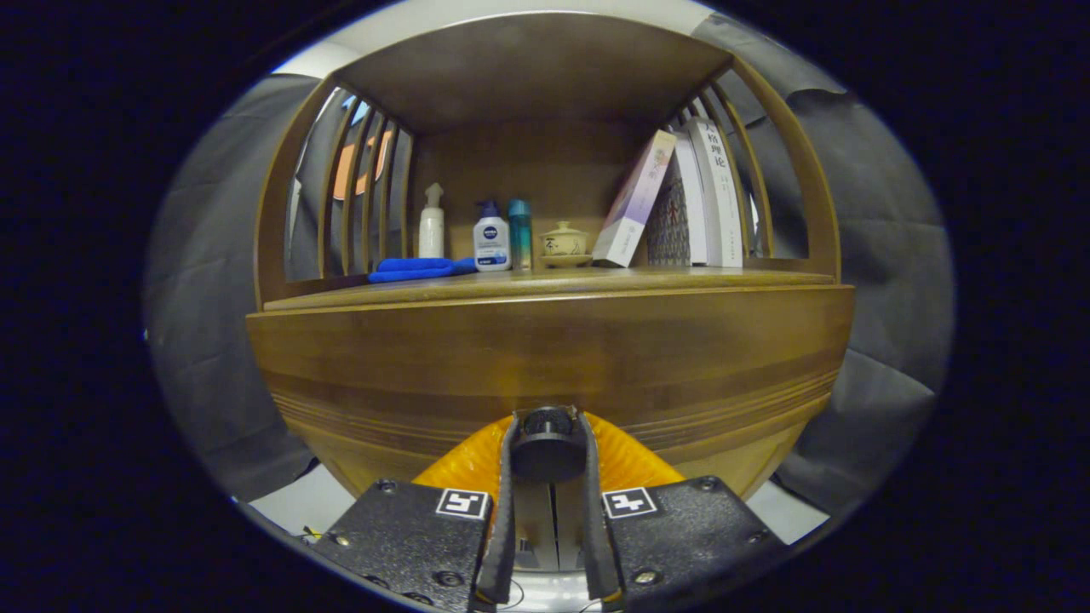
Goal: Pull open the drawer, take out the items inside it, and place them on the countertop above the cabinet.
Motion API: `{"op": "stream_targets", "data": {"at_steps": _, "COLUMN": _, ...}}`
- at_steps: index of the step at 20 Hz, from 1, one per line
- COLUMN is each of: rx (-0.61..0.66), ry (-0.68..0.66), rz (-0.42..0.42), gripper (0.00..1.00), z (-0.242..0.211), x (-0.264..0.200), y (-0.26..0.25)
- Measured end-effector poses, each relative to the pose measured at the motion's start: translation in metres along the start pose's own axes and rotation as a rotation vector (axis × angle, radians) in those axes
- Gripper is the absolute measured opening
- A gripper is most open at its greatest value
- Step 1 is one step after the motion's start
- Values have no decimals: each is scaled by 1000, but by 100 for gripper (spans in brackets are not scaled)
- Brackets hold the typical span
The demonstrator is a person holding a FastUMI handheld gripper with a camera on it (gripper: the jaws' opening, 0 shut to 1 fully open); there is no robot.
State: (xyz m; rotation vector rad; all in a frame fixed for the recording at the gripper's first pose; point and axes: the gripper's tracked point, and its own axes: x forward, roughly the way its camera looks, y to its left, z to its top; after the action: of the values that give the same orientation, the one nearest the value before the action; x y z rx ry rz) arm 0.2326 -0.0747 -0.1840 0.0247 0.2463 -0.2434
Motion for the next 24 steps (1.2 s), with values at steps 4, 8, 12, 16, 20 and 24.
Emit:
{"op": "stream_targets", "data": {"at_steps": 4, "rx": 4, "ry": 8, "rz": 10, "gripper": 36, "z": -6, "x": -26, "y": -3}}
{"op": "stream_targets", "data": {"at_steps": 8, "rx": -5, "ry": 13, "rz": 22, "gripper": 36, "z": -14, "x": -58, "y": -5}}
{"op": "stream_targets", "data": {"at_steps": 12, "rx": 18, "ry": 27, "rz": 30, "gripper": 36, "z": -23, "x": -92, "y": -6}}
{"op": "stream_targets", "data": {"at_steps": 16, "rx": 4, "ry": 48, "rz": 50, "gripper": 36, "z": -34, "x": -116, "y": -8}}
{"op": "stream_targets", "data": {"at_steps": 20, "rx": 9, "ry": 101, "rz": 61, "gripper": 36, "z": -37, "x": -121, "y": -8}}
{"op": "stream_targets", "data": {"at_steps": 24, "rx": 26, "ry": 173, "rz": 74, "gripper": 56, "z": -24, "x": -137, "y": -5}}
